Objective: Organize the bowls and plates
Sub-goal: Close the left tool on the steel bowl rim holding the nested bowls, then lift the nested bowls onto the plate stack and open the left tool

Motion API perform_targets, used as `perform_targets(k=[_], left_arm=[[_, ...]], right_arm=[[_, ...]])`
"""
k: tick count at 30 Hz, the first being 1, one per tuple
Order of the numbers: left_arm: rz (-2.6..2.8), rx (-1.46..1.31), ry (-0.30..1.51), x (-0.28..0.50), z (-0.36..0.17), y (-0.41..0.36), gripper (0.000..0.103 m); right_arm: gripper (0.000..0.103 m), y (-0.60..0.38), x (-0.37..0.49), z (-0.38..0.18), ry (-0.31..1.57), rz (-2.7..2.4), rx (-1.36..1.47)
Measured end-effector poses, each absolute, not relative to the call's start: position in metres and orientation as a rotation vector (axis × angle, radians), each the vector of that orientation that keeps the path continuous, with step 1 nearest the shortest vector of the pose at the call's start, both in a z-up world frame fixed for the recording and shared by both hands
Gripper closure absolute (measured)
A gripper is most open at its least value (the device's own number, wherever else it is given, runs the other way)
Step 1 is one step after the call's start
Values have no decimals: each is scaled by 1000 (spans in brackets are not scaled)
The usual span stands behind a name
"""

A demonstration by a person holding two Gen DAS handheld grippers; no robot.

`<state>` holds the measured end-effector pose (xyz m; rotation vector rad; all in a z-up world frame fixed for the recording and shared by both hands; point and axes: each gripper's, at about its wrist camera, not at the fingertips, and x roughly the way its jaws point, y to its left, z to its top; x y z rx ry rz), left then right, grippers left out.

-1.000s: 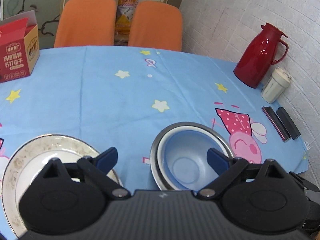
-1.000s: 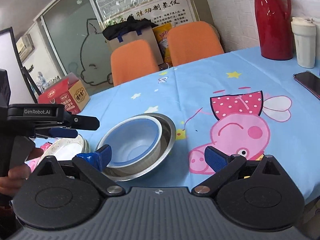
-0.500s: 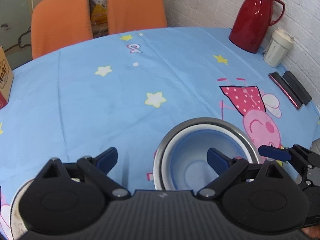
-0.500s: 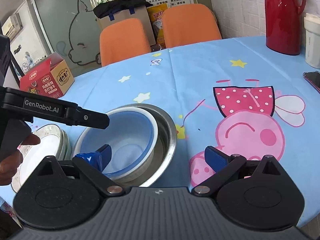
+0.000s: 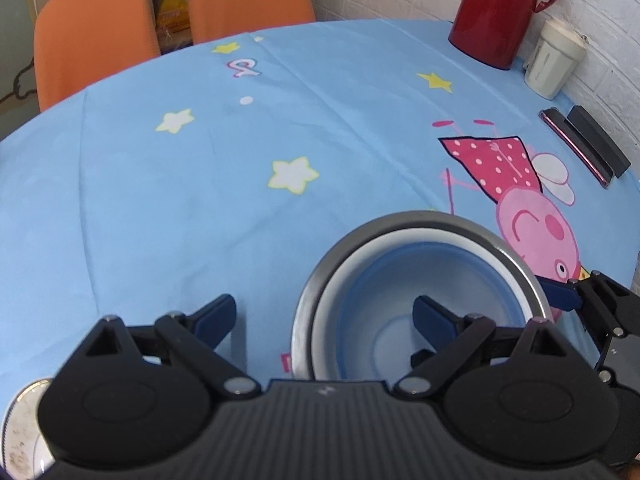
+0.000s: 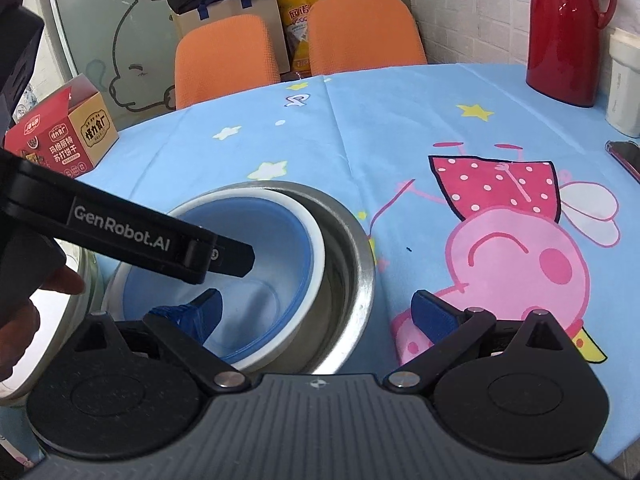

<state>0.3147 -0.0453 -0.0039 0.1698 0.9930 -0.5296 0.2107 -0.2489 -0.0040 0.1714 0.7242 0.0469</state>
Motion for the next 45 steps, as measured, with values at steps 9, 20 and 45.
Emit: perform_targets(k=[9, 20, 45], left_arm=[[-528, 195, 1010, 315, -13, -44, 9], [-576, 169, 1027, 306, -5, -54, 51], [-229, 37, 876, 243, 103, 103, 51]], right_arm=[[15, -244, 210, 0, 755, 40, 185], [22, -235, 204, 1, 699, 187, 205], [19, -113, 199, 91, 535, 470, 83]])
